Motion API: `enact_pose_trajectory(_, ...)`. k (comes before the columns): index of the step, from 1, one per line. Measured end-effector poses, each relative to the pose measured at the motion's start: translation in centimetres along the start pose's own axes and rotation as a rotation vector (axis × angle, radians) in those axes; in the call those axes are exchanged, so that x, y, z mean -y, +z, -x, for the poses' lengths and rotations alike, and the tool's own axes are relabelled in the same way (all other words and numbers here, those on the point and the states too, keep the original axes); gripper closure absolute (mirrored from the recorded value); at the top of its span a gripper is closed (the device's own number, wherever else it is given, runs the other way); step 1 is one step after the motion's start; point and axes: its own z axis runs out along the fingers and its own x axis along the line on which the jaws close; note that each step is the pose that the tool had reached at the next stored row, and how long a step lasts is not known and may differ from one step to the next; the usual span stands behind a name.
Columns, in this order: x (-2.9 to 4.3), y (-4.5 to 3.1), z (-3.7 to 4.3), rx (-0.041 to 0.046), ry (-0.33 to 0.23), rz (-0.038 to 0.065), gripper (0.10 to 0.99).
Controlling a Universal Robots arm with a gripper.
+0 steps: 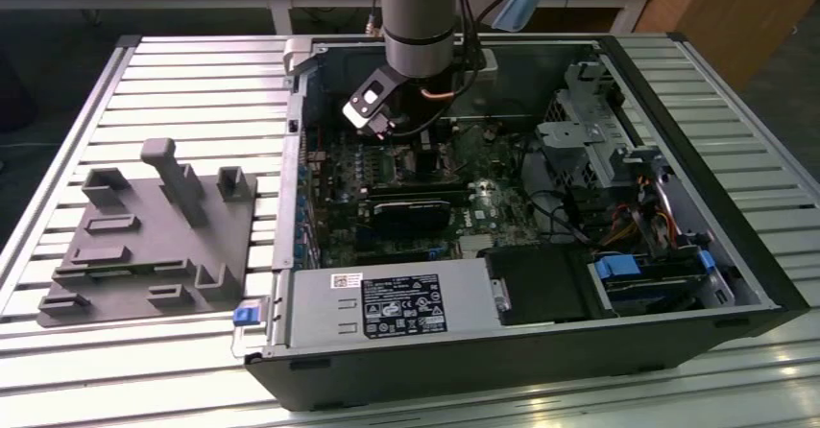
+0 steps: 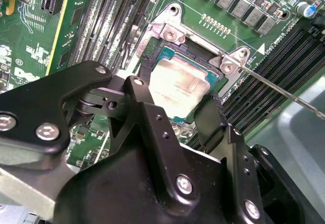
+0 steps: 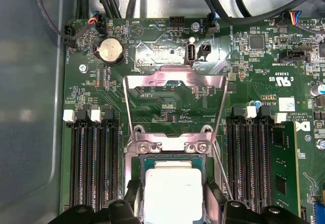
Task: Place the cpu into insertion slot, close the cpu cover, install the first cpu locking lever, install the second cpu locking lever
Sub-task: 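Place the cpu into insertion slot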
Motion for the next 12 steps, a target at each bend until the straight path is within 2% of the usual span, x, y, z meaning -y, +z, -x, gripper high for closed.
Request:
enact_pose_trajectory(3,-0.01,-0.07,0.0,0.0003,0.0,0.0,0.475)
enact_pose_trajectory(9,-0.08,-0.87,-0.02,0.0,0.0,0.0,0.475)
enact_pose_trajectory(12,-0.09,-0.96,-0.02,-0.0001,0.0,0.0,0.475)
